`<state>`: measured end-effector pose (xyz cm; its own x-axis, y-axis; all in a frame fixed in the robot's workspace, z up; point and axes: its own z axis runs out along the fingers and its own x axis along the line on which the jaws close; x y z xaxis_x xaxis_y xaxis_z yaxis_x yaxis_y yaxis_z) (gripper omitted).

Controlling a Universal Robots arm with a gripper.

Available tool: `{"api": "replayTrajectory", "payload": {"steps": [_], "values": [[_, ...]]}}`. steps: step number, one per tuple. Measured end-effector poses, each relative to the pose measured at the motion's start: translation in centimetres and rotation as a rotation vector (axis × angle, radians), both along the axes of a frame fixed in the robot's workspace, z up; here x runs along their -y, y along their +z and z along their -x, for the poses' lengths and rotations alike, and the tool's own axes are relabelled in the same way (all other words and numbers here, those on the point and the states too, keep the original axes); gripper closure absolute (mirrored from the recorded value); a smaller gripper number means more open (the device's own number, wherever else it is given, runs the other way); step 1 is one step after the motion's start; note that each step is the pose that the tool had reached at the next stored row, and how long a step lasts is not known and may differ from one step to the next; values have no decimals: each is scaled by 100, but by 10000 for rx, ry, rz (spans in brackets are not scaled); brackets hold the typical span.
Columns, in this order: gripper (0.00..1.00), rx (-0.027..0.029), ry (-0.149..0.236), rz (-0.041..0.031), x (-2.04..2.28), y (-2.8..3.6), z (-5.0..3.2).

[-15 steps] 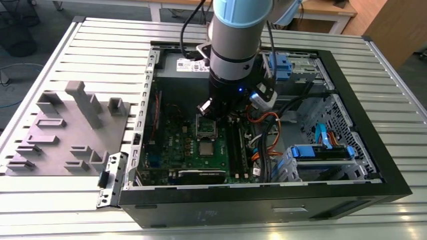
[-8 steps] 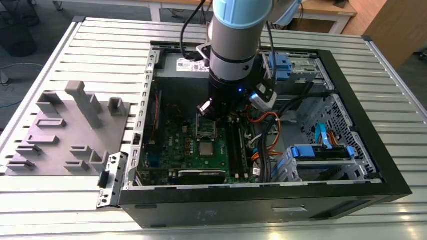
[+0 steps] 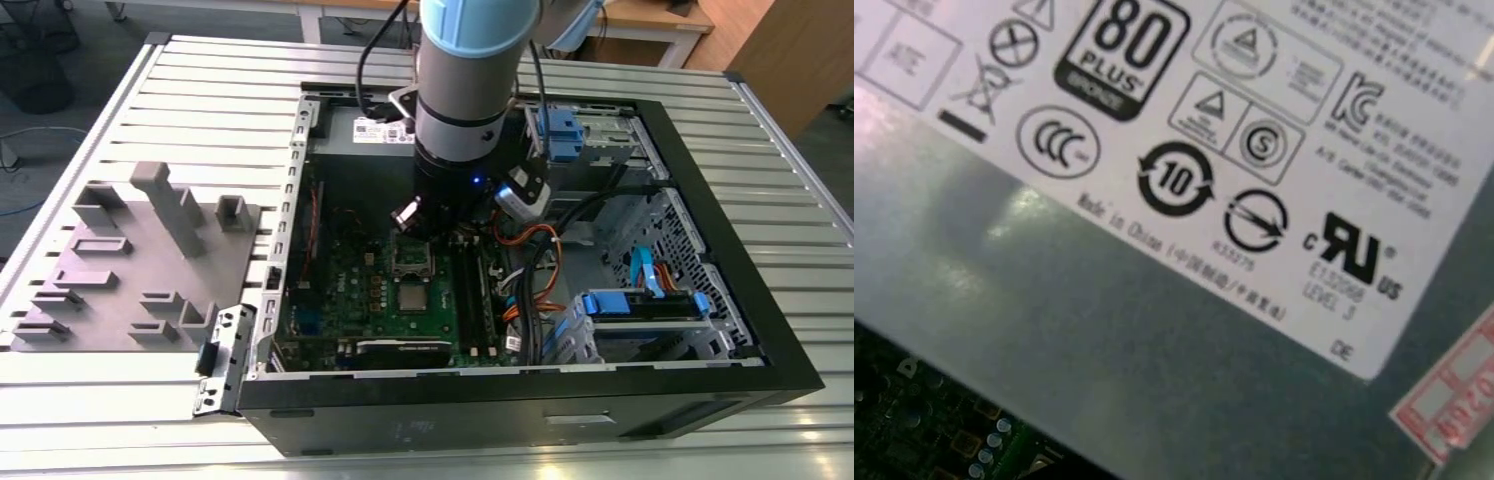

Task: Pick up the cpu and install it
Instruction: 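Close the cpu cover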

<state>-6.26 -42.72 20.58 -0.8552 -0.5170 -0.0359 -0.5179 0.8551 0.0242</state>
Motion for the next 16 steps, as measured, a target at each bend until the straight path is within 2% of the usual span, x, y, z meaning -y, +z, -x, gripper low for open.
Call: {"api": "replayTrajectory", "payload": {"steps": [8,12,16], "values": [[89,1,-1,1,14,67,1],[89,0,-2,-11,24,68,-1],[89,1,39,-18,24,55,-60]]}}
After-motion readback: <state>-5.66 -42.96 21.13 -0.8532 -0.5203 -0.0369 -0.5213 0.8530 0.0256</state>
